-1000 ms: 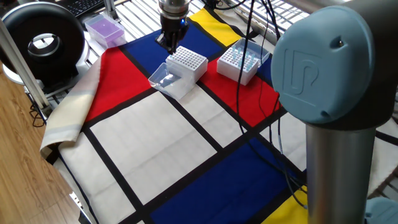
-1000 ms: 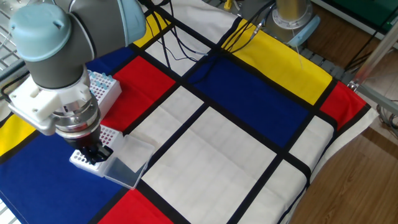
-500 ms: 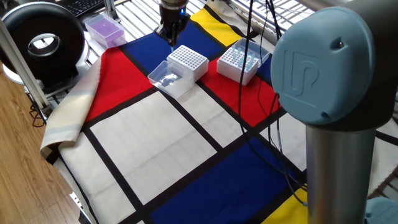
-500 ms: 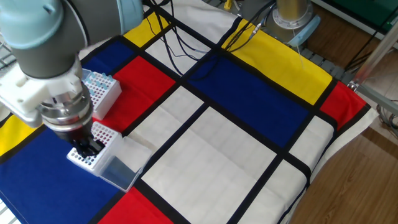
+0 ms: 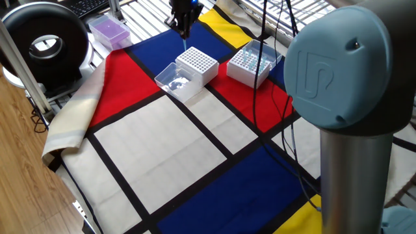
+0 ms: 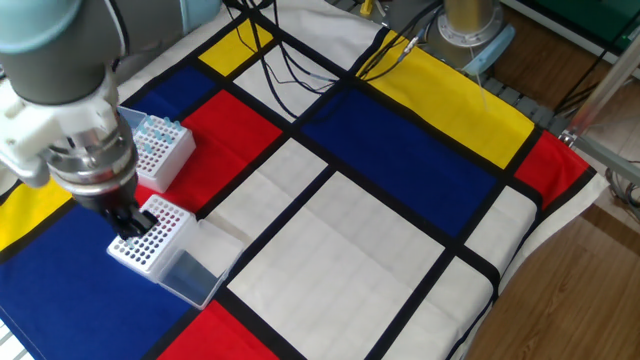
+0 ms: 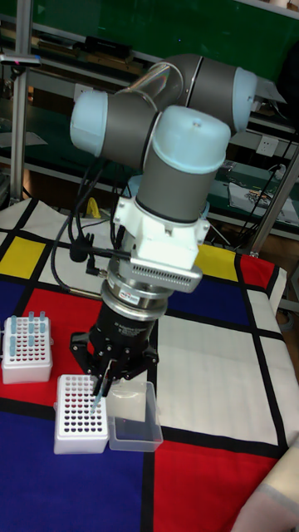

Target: Transfer all medium pipette tips from one holder to another

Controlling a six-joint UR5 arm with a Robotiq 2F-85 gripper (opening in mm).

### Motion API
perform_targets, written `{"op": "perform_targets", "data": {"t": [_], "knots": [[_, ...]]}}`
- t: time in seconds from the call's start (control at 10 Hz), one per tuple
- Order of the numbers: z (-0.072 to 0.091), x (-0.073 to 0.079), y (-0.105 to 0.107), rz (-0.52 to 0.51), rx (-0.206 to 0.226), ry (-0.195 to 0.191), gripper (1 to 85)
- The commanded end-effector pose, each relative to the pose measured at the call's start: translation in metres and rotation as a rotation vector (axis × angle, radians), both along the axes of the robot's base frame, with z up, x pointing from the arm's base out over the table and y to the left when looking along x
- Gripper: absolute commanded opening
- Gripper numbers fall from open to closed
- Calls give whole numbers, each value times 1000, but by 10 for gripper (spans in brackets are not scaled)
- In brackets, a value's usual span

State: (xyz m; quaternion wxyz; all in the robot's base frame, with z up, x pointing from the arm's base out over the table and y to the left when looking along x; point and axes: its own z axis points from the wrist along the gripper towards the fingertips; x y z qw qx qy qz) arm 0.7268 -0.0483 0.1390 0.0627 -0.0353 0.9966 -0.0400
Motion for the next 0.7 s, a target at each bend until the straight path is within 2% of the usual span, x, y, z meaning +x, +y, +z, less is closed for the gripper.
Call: {"op": "perform_targets", "data": {"t": [0.0,0.1,0.2,0.4,0.6], "knots": [[16,-12,-23,8,-21,18,17],[18,-19,-34,7,-38,23,17],[18,-27,-45,14,-35,22,17],[15,-38,-59,26,-12,16,17],[10,-56,-74,12,-3,30,17]]}}
